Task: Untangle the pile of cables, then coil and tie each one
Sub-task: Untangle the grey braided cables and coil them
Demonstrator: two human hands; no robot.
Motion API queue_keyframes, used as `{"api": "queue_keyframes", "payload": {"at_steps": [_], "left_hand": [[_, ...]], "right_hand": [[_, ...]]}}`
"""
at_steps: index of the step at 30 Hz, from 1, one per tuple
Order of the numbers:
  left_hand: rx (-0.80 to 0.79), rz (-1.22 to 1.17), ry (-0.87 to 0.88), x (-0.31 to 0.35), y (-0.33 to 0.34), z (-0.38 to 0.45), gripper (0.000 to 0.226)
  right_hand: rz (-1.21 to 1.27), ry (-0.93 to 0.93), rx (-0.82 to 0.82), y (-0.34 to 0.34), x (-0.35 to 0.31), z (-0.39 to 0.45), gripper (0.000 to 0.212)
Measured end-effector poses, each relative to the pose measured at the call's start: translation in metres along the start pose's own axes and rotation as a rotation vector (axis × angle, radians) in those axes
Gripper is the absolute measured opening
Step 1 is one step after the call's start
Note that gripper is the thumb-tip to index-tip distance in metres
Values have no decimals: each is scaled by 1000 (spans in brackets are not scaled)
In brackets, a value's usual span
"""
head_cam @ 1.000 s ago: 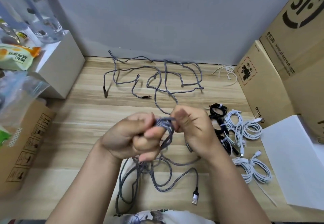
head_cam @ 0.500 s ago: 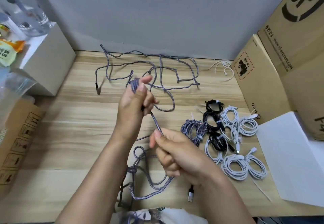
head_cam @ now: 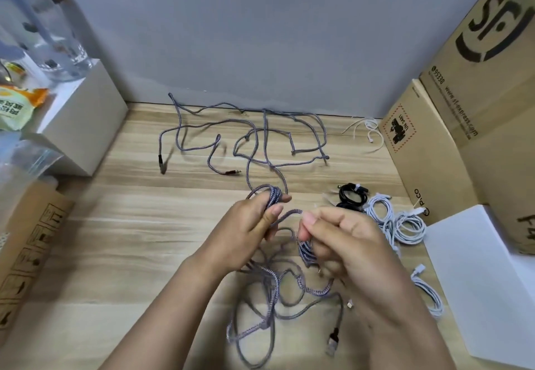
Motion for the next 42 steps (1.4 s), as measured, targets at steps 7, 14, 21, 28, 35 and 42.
{"api": "queue_keyframes", "payload": {"at_steps": [7,14,21,28,35,42], "left_hand": [[-126,-455,-45,11,9,-14,56],[-263,-1619,328,74,-3,-13,32],[13,-1750,105,46,-8,-6,33],[357,-1347,77,34,-15,-2,37],[316,-713,64,43,-13,-2,28],[210,-216,12,50,-16,2,18]], "right_hand": [[54,-181,117,-9,-12,22,25],[265,-71,11,13,24,44,25],[447,147,-84,36,58,43,20],[923,296,-439,51,72,36,25],[888,323,-365,52,76,30,27],[712,291,-330,48,61,13,12]]}}
Point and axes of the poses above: each hand's wrist, its own z-axis towards the middle knuckle, its own y-axis out of the palm, x = y × z, the point moved 6 cm from there along z, towards the middle knuckle, and after that the axes turned 9 degrees about -x, right-handed, at the moved point
